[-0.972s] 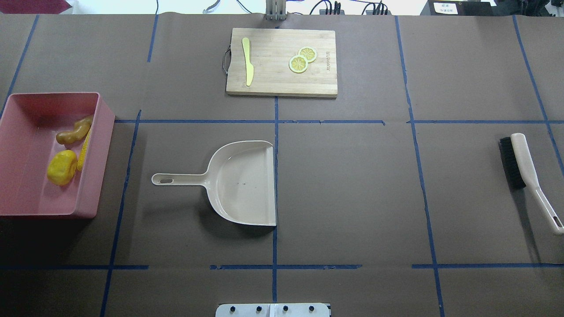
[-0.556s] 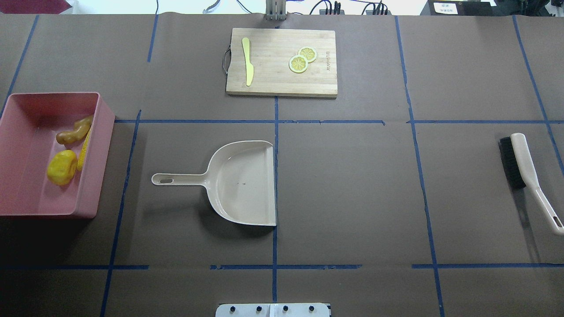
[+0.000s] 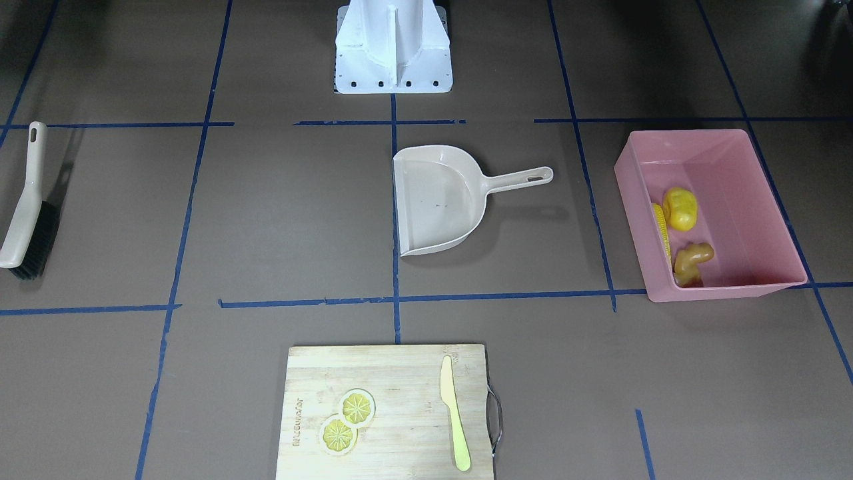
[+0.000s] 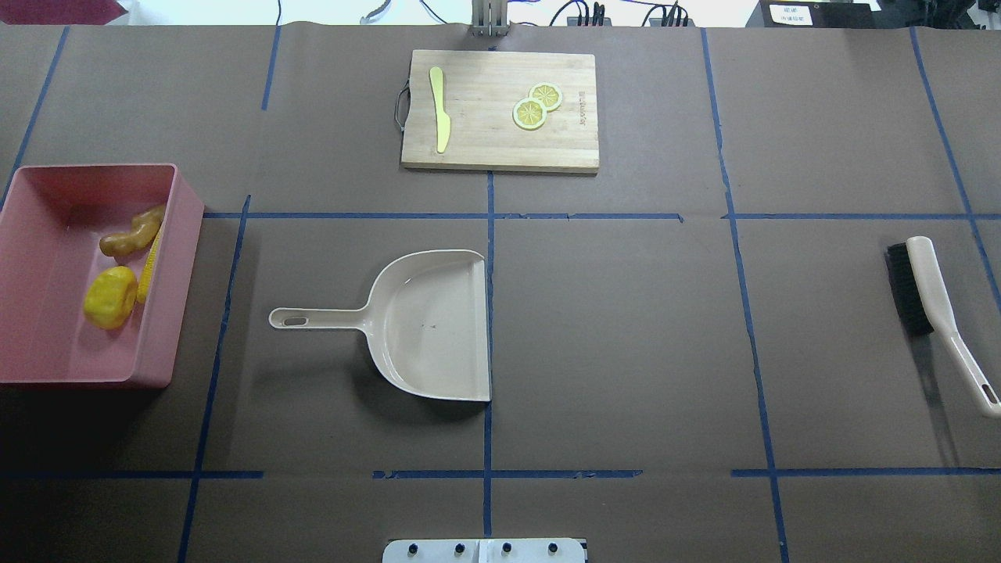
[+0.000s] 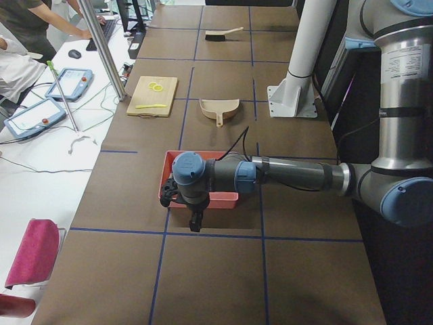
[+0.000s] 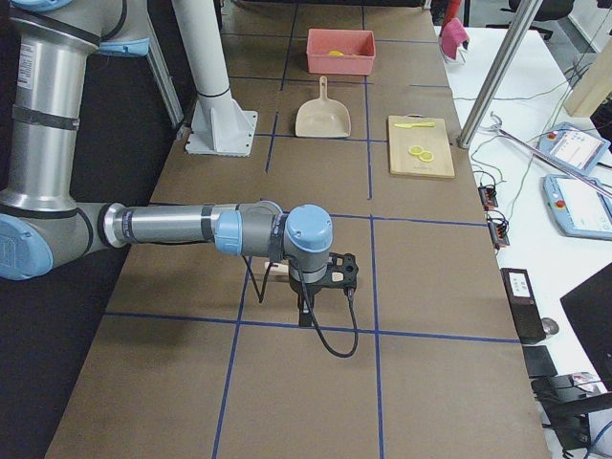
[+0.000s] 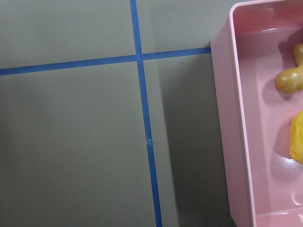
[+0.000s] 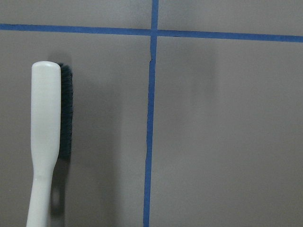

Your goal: Sweep and dump trash into bin

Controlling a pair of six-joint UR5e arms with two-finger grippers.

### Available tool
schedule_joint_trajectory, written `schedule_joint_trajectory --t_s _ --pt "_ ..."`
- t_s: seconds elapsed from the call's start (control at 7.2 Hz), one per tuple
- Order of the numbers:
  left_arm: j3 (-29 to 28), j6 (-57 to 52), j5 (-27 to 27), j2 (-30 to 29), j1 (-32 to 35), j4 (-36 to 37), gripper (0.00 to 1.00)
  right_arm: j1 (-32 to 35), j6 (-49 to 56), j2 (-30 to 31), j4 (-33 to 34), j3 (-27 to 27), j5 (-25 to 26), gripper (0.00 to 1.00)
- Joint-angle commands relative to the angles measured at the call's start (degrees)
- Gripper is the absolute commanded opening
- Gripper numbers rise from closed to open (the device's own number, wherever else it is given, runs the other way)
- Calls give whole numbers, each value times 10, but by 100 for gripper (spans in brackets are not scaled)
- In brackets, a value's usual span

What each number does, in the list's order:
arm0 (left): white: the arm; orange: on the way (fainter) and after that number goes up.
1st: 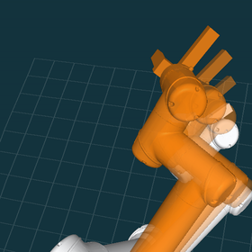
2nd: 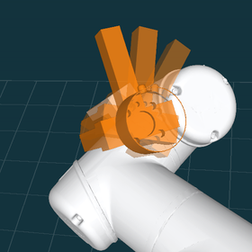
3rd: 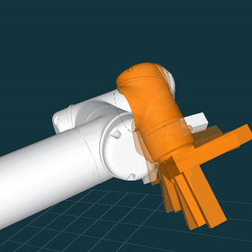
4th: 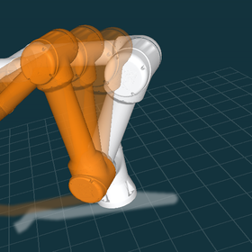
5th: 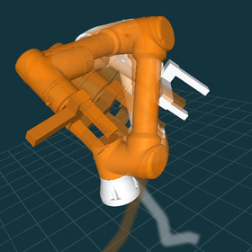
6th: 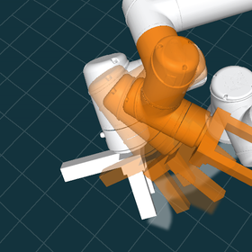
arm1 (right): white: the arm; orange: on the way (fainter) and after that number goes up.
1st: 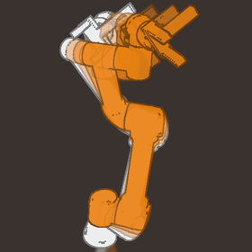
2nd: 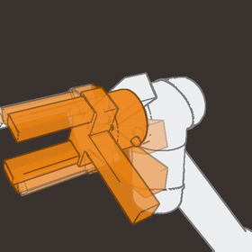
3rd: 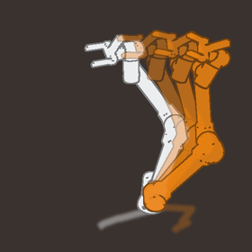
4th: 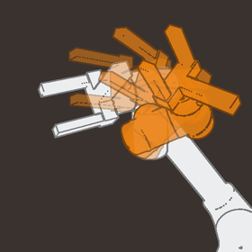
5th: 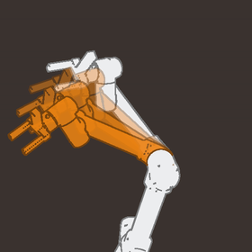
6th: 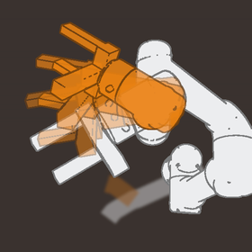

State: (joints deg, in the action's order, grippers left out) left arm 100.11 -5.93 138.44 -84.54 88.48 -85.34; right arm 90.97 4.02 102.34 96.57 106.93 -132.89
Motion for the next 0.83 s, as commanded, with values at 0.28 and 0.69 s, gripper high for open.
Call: schedule_joint_trajectory --t_s 0.28,0.69 --pt "5 -1 0 10 0 1 100 -4 -1 0 0 0 -1 100" --pt "5 0 0 10 0 0 100 -9 -1 0 -1 0 -2 100"
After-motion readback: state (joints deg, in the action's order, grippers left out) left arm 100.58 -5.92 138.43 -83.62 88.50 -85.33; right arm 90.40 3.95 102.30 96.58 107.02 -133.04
